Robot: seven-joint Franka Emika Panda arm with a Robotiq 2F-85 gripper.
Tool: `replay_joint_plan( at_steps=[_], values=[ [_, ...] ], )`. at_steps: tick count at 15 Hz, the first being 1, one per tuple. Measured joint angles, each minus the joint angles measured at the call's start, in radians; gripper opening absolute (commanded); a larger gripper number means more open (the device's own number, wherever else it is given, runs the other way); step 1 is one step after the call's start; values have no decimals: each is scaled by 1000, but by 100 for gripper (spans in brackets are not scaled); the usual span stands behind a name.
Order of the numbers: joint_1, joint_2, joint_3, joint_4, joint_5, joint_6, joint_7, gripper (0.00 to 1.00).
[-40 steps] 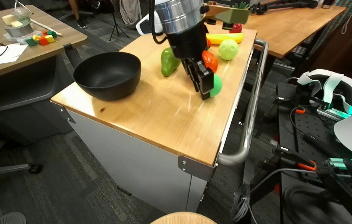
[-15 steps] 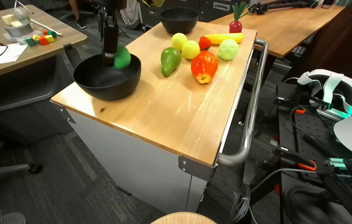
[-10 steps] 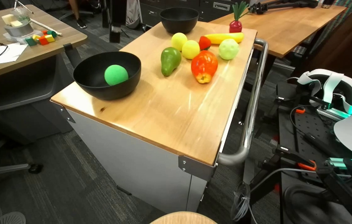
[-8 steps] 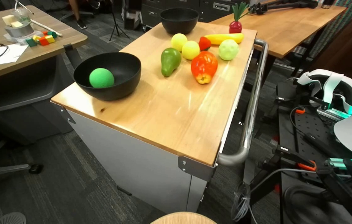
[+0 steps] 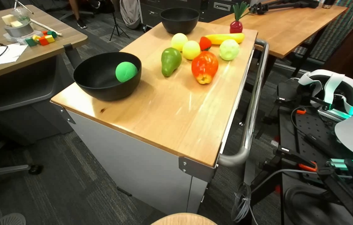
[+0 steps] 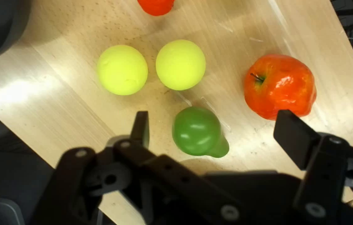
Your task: Put the fruits in the bowls
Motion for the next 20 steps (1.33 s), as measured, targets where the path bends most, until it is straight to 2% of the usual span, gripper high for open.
replay_joint_plan(
  at_steps=[4,7,11,15,20],
  values=[
    [21,40,8,13,-20,-42,-77,100],
    [53,109,28,70,-112,-114,-75,100],
    [83,173,43,133,-168,-117,-16,100],
    [69,186,42,123,-144,-73,-42,100],
    [19,245,39,118,-48,33,-151,100]
  ],
)
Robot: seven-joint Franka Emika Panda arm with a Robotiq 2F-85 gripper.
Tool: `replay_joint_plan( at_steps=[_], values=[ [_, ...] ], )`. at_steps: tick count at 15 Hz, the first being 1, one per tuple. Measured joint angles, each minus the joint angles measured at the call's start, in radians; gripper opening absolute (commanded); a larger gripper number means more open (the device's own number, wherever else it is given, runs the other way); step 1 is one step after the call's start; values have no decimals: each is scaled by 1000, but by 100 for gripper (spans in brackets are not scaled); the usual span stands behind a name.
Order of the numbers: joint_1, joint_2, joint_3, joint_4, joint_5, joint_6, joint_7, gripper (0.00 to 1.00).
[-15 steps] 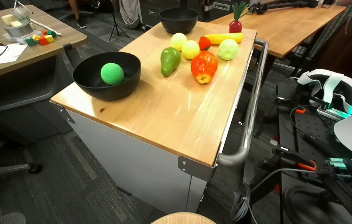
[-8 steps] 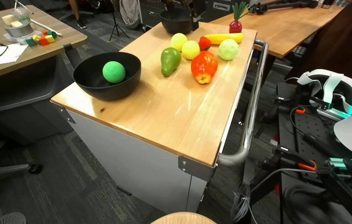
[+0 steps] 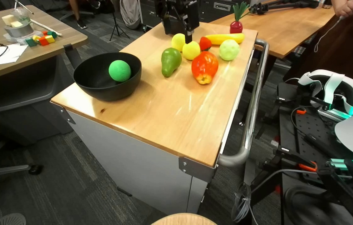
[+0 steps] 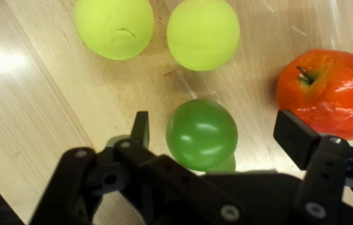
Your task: Put the fruits in the bowls
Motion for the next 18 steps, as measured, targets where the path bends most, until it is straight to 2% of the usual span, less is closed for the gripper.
replay_joint_plan(
  at_steps=[4,10,11,12,16,18],
  values=[
    [-20,52,1,0,55,32,-76,100],
    [-16,112,23,-5,42,114,-162,100],
    [-13,120,27,-8,32,136,-175,75],
    [-11,126,29,-12,24,154,-185,73],
    [-6,140,34,-19,5,175,-202,43],
    [-6,140,34,-19,5,176,-204,42]
  ],
)
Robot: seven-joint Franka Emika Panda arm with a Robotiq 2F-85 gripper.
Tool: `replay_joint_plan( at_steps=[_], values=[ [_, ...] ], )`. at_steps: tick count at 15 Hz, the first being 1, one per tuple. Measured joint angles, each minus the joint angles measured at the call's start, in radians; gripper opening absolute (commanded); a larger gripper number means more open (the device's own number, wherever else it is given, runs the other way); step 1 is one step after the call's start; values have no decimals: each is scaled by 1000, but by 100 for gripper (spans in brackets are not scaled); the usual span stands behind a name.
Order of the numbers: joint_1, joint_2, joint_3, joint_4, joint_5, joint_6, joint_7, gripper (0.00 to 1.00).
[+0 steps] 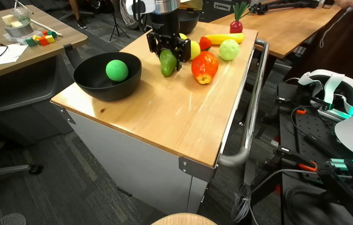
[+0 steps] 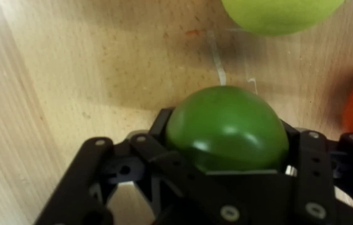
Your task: Put the fruits in the bowls
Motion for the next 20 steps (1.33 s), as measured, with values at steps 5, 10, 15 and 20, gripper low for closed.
replay_joint_plan(
  at_steps=[5,10,15,20],
  values=[
    [3,-68,26,-4,-2,24,-15,42],
    [21,-213,95,21,153,83,-96,42],
    [51,-151,103,101,246,122,-126,42],
    [44,-1,89,189,246,127,-109,91]
  ],
)
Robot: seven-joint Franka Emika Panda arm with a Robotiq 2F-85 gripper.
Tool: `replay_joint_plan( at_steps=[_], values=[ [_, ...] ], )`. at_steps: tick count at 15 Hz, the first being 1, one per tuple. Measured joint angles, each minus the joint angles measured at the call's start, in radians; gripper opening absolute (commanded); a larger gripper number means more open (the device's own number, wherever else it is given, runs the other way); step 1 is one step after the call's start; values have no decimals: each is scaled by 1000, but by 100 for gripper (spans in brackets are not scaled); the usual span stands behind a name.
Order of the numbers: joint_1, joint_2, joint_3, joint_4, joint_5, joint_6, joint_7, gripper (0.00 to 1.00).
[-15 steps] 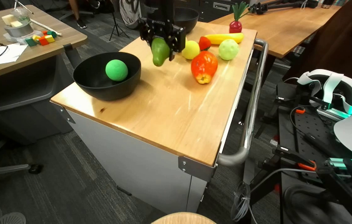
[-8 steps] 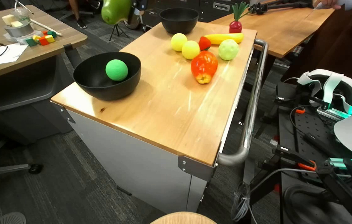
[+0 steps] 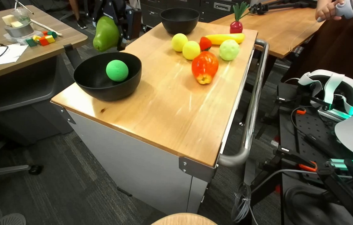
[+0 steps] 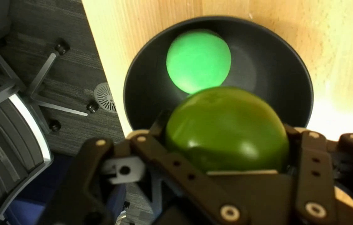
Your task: Put the fruits in the bowls
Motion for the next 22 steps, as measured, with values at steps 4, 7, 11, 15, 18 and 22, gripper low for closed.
replay_joint_plan(
  at_steps=[4,7,11,15,18,22],
  values=[
    [-17,52,9,28,43,-14,2,100],
    [-33,47,28,40,109,-44,-2,100],
    [-39,3,6,29,112,-120,85,100],
    [-61,-120,-66,-51,105,-310,223,100],
    [-91,-198,-116,-114,107,-474,274,100],
    [-96,-239,-147,-202,76,-562,300,100]
  ],
)
